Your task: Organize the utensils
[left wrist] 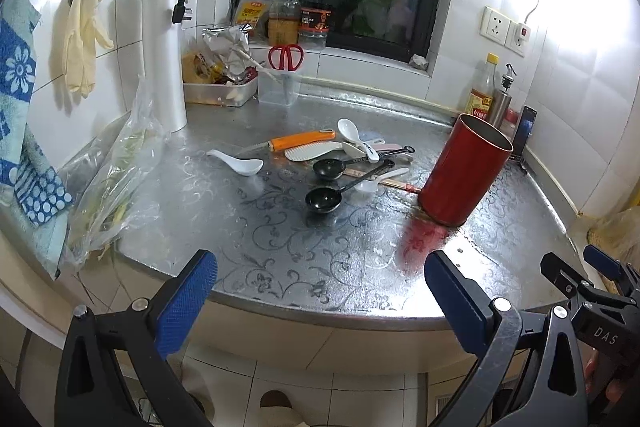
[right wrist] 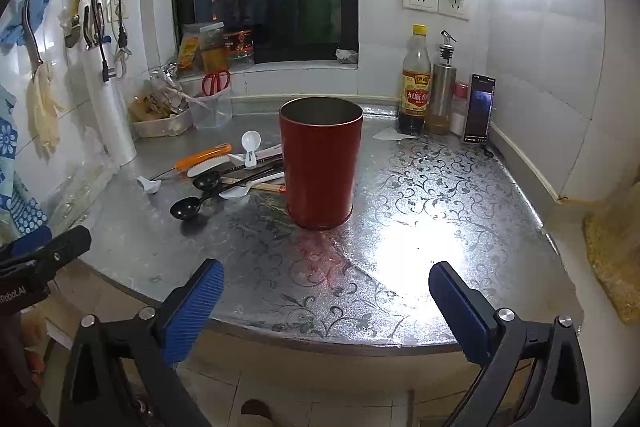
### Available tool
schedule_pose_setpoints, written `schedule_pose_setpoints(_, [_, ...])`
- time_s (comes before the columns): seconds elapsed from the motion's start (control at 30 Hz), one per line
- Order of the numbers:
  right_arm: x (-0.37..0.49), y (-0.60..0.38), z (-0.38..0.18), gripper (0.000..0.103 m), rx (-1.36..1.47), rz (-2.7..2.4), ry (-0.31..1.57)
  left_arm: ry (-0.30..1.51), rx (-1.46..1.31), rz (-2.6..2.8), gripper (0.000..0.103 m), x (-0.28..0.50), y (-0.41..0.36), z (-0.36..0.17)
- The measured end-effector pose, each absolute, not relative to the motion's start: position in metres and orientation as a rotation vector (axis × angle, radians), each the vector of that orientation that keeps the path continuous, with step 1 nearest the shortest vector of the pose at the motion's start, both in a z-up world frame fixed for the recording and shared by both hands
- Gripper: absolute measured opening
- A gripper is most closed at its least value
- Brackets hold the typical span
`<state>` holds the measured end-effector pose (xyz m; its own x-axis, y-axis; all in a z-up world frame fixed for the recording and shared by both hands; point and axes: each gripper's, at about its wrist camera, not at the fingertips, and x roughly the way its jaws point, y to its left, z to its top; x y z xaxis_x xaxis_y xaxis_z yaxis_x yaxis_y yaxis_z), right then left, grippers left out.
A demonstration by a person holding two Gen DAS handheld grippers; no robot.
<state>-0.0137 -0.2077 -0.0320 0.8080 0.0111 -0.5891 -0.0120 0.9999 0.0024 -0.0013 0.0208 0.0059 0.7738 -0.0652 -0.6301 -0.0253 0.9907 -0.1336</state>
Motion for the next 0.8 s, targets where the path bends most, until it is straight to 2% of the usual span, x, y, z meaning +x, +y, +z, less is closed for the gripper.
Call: schedule_pose_setpoints(0.8, [-0.025, -0.216, -0.030, 0.103, 0.005, -0.008, 0.662, 0.686, -0.138, -0.021, 0.103, -0.014, 0.019, 0.011])
